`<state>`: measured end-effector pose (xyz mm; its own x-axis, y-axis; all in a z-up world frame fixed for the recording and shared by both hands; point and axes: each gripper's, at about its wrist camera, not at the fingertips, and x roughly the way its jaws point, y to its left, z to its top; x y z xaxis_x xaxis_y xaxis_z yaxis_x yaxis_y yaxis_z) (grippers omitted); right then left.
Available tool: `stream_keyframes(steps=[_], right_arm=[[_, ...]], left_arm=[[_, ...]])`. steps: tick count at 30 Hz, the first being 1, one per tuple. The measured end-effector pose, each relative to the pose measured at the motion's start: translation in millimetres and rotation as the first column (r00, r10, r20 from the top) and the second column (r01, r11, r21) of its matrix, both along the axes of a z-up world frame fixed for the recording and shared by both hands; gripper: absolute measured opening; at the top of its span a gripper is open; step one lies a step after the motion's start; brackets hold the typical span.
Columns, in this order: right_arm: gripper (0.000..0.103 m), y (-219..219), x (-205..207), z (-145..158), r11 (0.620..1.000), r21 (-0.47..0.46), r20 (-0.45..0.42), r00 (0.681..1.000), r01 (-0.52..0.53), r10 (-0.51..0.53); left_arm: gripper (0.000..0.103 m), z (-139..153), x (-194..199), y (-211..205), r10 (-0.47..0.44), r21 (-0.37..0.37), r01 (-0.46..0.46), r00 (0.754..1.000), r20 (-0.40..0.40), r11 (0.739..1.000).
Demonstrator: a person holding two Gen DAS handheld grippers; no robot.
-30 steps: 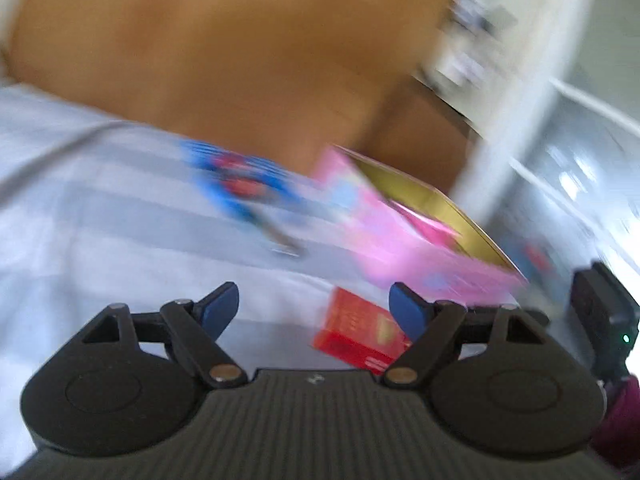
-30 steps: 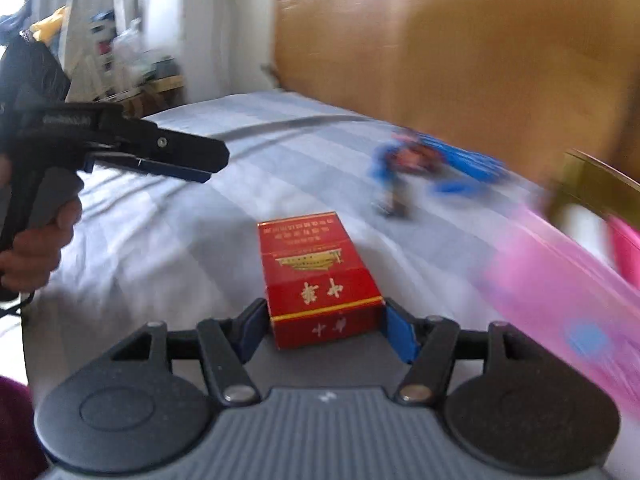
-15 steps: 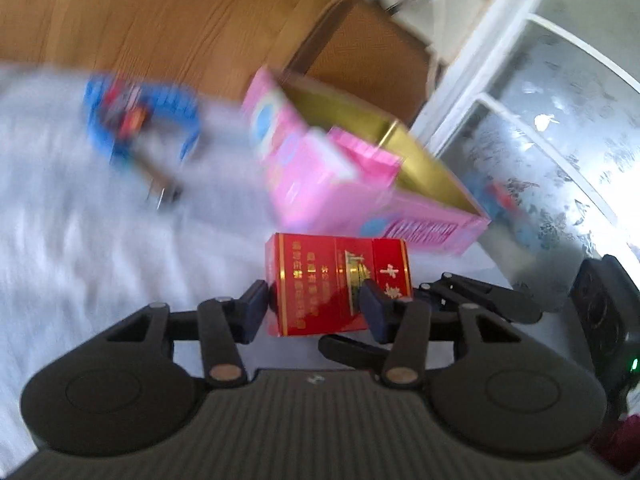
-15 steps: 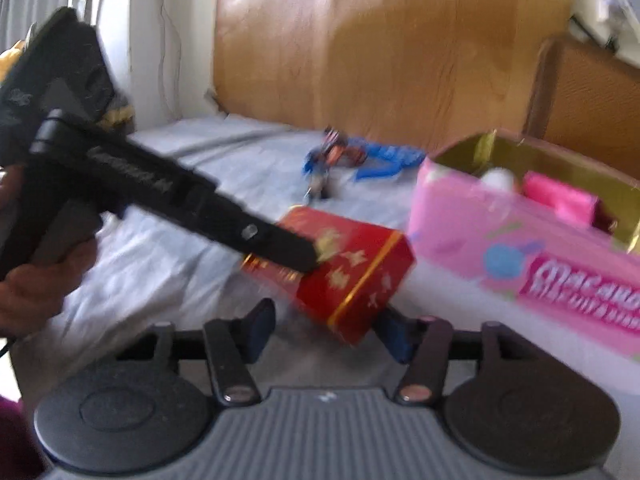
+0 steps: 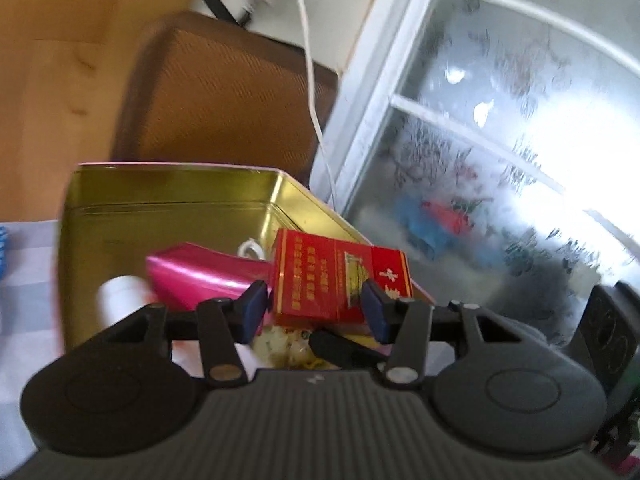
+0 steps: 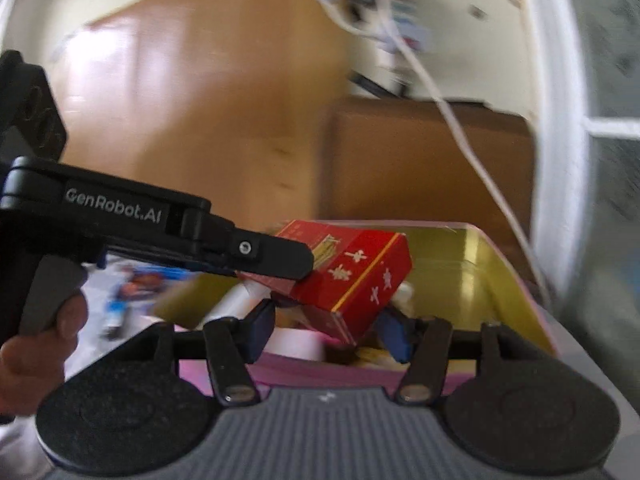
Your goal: Organize rigid objects
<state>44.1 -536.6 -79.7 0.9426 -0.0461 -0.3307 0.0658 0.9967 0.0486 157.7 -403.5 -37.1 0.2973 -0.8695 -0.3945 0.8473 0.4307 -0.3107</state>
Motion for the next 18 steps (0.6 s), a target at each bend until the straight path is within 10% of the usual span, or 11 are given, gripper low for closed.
stream_keyframes(steps=[4,12,18], right_arm=[[0.081,-23.6,18.1,-15.1,0.982,-0.012,-0.016,0.982,0.188,-0.188],[0.083,-28.8,10.5,-13.2,0.967,0.025,0.034,0.966,0.254,-0.255],[0.081,9.7,2.3,11.8,0.991,0.098,0.115,0.988,0.087,-0.098]], left_arm=[[0.055,-9.3,-8.2,-15.1,0.028,0.056,-0.03,0.999,0.041,0.998],[0.062,2.1,-7.0,128.1,0.189,-0.084,-0.186,0.981,0.03,0.979],[0.062,-28.7,25.5,250.5,0.585,0.022,-0.586,0.81,0.037,0.81]])
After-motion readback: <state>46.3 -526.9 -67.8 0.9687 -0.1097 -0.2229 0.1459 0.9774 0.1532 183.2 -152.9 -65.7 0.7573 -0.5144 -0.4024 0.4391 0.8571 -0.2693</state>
